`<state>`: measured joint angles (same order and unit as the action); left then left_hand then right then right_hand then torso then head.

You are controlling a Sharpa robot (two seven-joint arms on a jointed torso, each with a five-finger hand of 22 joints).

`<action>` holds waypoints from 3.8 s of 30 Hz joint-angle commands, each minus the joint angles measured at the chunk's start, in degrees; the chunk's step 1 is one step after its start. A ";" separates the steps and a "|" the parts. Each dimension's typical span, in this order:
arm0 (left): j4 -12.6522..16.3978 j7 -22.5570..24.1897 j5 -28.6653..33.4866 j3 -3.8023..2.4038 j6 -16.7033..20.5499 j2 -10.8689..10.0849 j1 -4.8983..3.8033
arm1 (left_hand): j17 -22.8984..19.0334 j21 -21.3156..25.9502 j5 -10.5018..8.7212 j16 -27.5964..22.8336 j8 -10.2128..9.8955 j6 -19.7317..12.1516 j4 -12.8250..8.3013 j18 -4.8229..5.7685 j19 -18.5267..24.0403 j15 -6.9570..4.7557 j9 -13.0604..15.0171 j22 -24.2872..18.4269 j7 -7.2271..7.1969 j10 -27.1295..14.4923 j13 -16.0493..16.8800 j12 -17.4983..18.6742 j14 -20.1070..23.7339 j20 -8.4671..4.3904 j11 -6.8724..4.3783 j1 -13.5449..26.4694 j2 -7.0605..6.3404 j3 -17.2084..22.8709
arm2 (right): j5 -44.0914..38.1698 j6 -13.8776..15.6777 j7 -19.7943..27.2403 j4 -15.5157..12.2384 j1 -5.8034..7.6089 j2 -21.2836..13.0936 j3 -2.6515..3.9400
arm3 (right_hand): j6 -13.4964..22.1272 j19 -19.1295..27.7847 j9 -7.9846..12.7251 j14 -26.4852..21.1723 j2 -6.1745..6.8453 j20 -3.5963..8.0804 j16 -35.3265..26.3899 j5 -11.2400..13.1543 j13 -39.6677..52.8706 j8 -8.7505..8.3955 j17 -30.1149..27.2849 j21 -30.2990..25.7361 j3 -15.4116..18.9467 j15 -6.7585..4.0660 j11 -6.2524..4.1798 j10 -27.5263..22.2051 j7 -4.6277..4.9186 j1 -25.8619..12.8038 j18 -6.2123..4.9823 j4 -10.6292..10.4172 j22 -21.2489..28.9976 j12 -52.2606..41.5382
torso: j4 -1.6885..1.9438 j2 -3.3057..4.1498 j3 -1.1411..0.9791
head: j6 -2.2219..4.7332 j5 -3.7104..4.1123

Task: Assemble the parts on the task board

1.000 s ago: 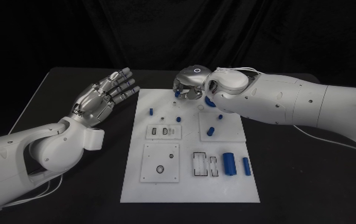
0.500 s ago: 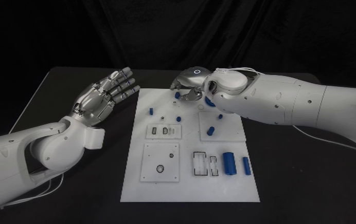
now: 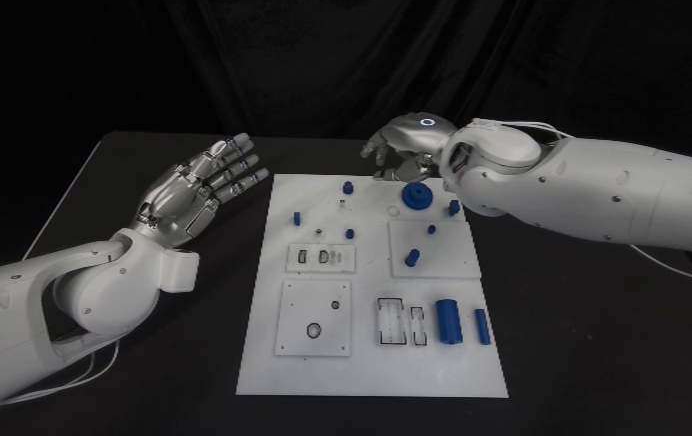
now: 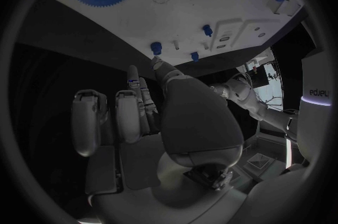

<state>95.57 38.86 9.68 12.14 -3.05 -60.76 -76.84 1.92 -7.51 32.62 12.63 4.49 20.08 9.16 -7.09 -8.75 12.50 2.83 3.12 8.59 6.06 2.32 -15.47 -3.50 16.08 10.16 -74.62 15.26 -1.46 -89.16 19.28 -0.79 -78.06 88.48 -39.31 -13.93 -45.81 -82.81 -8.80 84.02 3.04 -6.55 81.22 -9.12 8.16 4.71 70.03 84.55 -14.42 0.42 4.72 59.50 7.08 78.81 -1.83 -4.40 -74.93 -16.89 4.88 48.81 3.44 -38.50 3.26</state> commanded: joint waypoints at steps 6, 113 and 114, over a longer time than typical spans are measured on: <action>0.28 5.26 0.05 -0.05 -0.43 0.06 0.06 | 0.09 -0.17 0.25 0.37 0.34 0.44 -0.11 -0.67 0.01 0.03 0.06 0.07 0.76 0.11 0.09 -0.29 0.10 0.26 -0.38 0.25 0.42 0.15 | 8.84 -1.29 -1.97 -4.56 0.44 -7.46 -0.19 | -4.65 3.49 1.39 -1.93 0.00 2.42 -4.03 -1.57 36.42 -0.63 -6.31 -4.18 -0.68 -3.02 -3.68 -2.11 -0.36 1.95 -1.88 0.02 -1.66 -44.30 | -0.02 -0.06 0.06 | -0.54 -0.30; -1.69 2.83 0.06 -0.05 -2.72 1.25 0.56 | 0.09 -0.14 0.43 0.47 0.50 0.48 -0.62 -0.85 0.18 0.00 0.02 0.07 1.18 0.17 0.10 -0.56 0.19 0.38 0.34 0.19 0.63 1.03 | -0.57 -2.38 -7.37 -4.29 -4.55 -9.56 -0.26 | -2.24 -1.29 -1.33 5.98 0.41 2.13 8.78 0.17 81.84 -0.35 19.97 -0.46 5.32 -2.41 -3.52 30.50 -1.05 -6.10 -0.36 -2.68 -9.72 -73.11 | 0.13 0.06 0.03 | -1.26 -0.12; -1.70 2.81 0.06 -0.05 -2.73 1.25 0.56 | 0.09 -0.14 0.43 0.47 0.50 0.48 -0.62 -0.85 0.18 0.00 0.02 0.07 1.18 0.17 0.10 -0.56 0.19 0.38 0.34 0.19 0.63 1.03 | -0.57 -2.40 -7.32 -4.27 -4.55 -9.54 -0.26 | -2.22 -1.31 -1.32 5.98 0.43 2.12 8.78 0.39 81.84 -0.36 19.97 -0.46 5.41 -2.41 -3.51 30.50 -1.04 -6.21 -0.35 -2.77 -9.73 -73.11 | 0.14 0.07 0.03 | -1.25 -0.11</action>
<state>93.86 38.87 9.84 12.14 -4.77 -59.56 -76.39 1.91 -7.50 32.85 12.85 4.75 20.28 8.53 -7.08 -8.75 12.50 2.80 3.09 8.39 6.06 2.35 -15.90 -3.50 16.08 10.16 -74.39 15.48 -0.83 -89.35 15.89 -8.16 -82.30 84.09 -48.82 -14.19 -48.31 -83.95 -10.17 83.99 3.51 -4.40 89.85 -9.02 74.92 4.54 74.91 84.48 -9.42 -2.11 0.71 84.03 5.96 73.25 -2.24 -7.19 -74.94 -89.85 5.02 48.83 3.48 -39.75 3.15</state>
